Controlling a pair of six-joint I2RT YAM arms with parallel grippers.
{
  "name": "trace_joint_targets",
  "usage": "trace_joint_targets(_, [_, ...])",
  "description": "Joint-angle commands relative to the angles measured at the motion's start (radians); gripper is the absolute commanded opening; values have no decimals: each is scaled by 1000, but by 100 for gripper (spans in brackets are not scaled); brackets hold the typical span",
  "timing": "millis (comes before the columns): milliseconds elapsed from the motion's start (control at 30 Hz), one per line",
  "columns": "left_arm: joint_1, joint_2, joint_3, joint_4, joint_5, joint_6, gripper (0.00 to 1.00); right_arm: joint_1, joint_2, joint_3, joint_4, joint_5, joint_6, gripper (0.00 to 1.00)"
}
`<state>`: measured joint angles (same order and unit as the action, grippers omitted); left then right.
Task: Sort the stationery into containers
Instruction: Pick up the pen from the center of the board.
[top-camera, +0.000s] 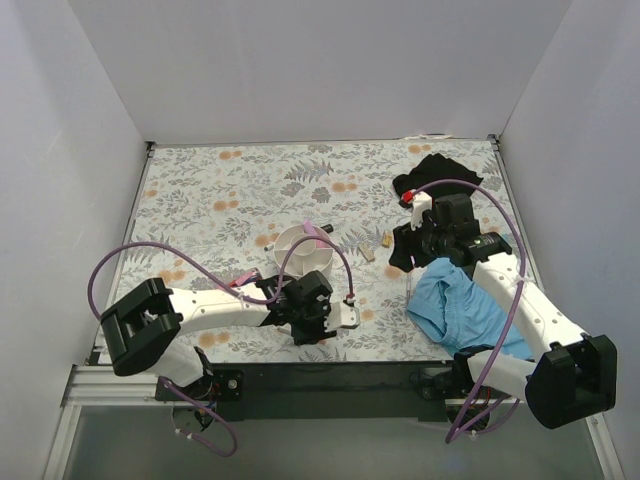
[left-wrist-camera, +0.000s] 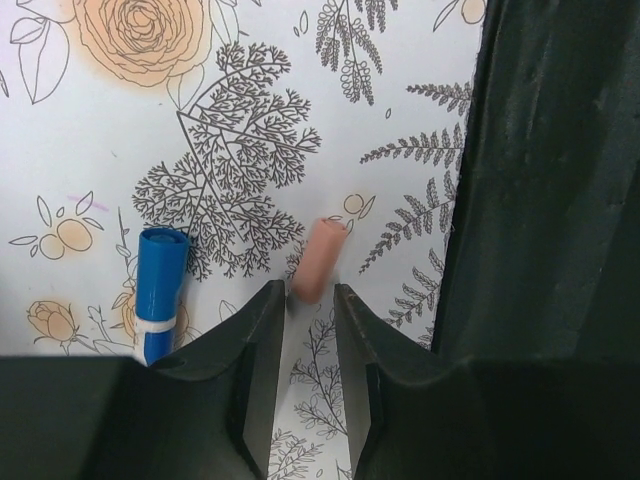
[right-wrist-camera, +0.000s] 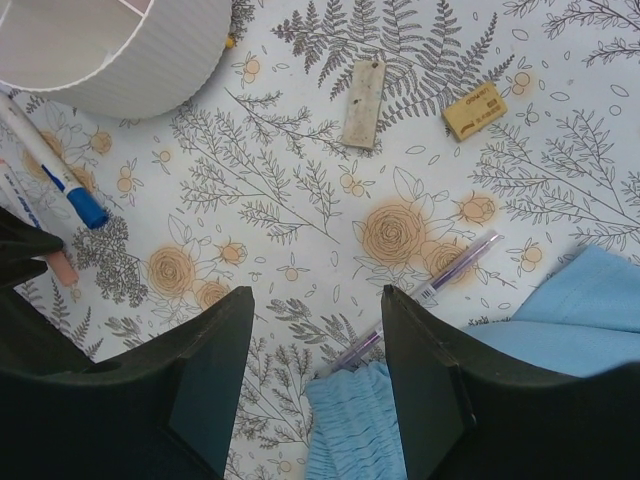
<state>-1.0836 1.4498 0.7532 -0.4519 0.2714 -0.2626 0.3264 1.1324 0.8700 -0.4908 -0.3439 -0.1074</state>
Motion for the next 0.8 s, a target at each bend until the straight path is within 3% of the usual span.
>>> trace_joint_targets(0, [-6,39,-8,53,-21,-4,27,-9,-33,-15,38,-21,11,63])
trace_joint_targets(200, [-15,80,-14,93,-40,-27,25,-12,-40,-23,35,-15,6,62])
trace_joint_targets(367, [-29,72,-23,87,-37,-27,0,-18,-34,-19,35,-4,3,62])
trace_joint_targets(467, [-29,8,20,6,-29,-33,0,-33,-26,7,14,14,5,62])
trace_joint_targets(633, [13,-150,307,-154,-9,-61,0,-75,-5,99,-38,37,23,60])
trace_joint_targets(767, [100,-221,480,-95,-8,-99,0,-86,10,142,-75,62,17,60])
